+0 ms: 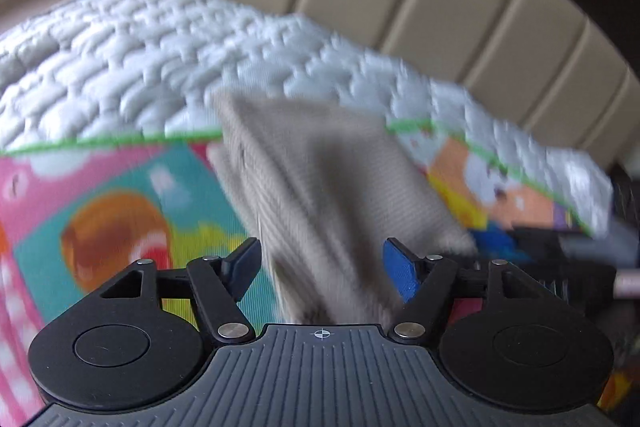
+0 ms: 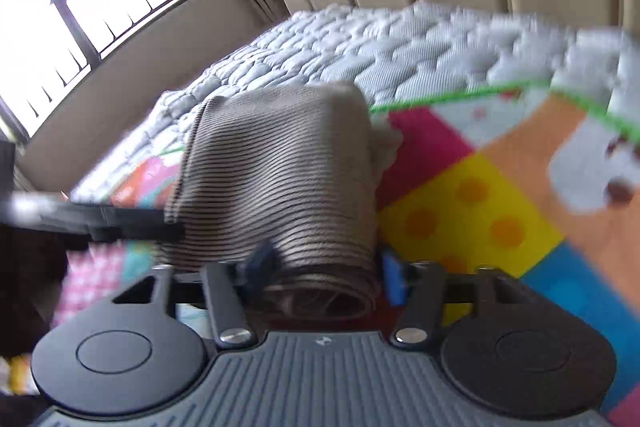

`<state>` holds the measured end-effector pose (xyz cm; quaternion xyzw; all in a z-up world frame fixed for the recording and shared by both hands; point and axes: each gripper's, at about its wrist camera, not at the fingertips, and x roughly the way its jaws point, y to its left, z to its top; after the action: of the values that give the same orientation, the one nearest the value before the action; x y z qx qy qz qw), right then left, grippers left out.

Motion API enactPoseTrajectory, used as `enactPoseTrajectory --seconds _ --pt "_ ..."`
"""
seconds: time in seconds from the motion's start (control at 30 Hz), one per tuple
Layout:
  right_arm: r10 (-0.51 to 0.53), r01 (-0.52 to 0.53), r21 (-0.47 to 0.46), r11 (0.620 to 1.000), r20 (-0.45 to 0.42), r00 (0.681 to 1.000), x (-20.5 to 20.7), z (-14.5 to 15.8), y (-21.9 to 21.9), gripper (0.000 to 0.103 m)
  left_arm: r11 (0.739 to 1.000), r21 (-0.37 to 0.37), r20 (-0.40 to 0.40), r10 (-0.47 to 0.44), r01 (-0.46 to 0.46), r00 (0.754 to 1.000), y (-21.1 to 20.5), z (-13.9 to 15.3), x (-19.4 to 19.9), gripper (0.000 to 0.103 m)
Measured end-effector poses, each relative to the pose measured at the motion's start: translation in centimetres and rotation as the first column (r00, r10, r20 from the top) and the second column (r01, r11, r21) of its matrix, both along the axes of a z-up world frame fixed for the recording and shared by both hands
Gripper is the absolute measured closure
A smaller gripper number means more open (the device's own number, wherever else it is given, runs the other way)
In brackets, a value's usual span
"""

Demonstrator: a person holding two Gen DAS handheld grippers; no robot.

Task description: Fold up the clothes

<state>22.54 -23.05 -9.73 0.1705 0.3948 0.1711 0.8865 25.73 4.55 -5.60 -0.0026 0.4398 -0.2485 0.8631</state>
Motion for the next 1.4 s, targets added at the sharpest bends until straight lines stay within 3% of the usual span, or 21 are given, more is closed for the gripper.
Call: enactPoseTrajectory --seconds 0.07,0.2,0.23,0.33,0.37,0.43,0.5,0.57,0.63,0.73,0.87,0.93,1.0,1.07,1.2,1.4 --pt "0.041 -0.041 -0.008 0.999 0.022 0.999 -0.3 0.9 1.2 0.05 0.998 0.054 0.026 0.038 -0.04 0.999 0.5 -0.9 -0.3 0.035" --pt "0.051 -0.045 -0.137 0.99 0.038 0.998 -0.9 0.3 2.8 0.049 0.992 -0.004 0.005 0.127 -0.127 0.992 1.8 -2.1 1.1 0.031" --pt "0.051 -0.043 -0.171 0.984 0.042 0.998 -1.0 0.1 3.2 0.041 0.992 0.012 0.023 0.128 -0.128 0.992 1.5 -2.4 1.1 0.027" --pt "0.053 -0.035 -0.26 0.965 0.063 0.997 -1.8 0.1 4.1 0.031 0.988 0.031 0.07 0.149 -0.151 0.986 1.2 -1.9 -0.5 0.026" --pt "0.057 -0.031 -0.27 0.962 0.086 0.995 -2.7 1.1 4.3 0.029 0.986 0.034 0.084 0.159 -0.163 0.984 1.1 -1.4 -1.2 0.026" --pt "0.064 -0.022 -0.291 0.957 0.134 0.989 -4.5 3.1 4.5 0.011 0.982 0.048 0.125 0.177 -0.184 0.976 1.0 0.0 -2.9 0.028" --pt "0.072 -0.012 -0.311 0.95 0.18 0.981 -6.3 5.1 4.7 0.0 0.977 0.055 0.178 0.195 -0.208 0.964 0.9 2.5 -5.3 0.021" --pt "0.081 0.0 -0.343 0.939 0.222 0.972 -8.3 7.1 5.2 0.0 0.973 0.006 0.202 0.225 -0.231 0.953 1.2 5.1 -8.3 0.006" --pt "0.075 0.027 -0.393 0.919 0.24 0.968 -11.0 8.7 5.8 0.0 0.967 -0.035 0.213 0.253 -0.251 0.944 1.5 7.6 -12.0 0.004" --pt "0.037 0.073 -0.388 0.919 0.268 0.963 -15.2 11.0 5.6 0.0 0.95 -0.071 0.225 0.311 -0.303 0.923 1.9 10.2 -17.5 0.0" --pt "-0.023 0.137 -0.357 0.924 0.305 0.952 -20.7 13.8 4.9 0.0 0.937 -0.102 0.292 0.35 -0.335 0.89 1.7 11.3 -23.6 0.0" --pt "-0.063 0.173 -0.329 0.928 0.32 0.945 -22.9 13.7 4.2 0.0 0.932 -0.105 0.314 0.362 -0.347 0.878 1.3 10.6 -25.5 0.0" --pt "-0.102 0.199 -0.298 0.934 0.313 0.944 -24.2 12.4 3.3 0.0 0.932 -0.107 0.334 0.361 -0.345 0.871 0.8 9.6 -27.0 0.0" --pt "-0.121 0.211 -0.294 0.932 0.296 0.948 -24.3 11.7 3.0 0.0 0.94 -0.022 0.36 0.325 -0.341 0.874 -0.5 8.9 -27.1 0.0" --pt "-0.142 0.223 -0.301 0.927 0.268 0.953 -23.7 11.1 2.8 0.0 0.952 0.022 0.39 0.272 -0.304 0.88 -1.4 8.7 -27.2 0.0" --pt "-0.114 0.199 -0.335 0.921 0.257 0.96 -23.4 10.4 3.4 0.0 0.938 0.004 0.322 0.327 -0.346 0.889 -0.6 8.0 -26.2 0.0"
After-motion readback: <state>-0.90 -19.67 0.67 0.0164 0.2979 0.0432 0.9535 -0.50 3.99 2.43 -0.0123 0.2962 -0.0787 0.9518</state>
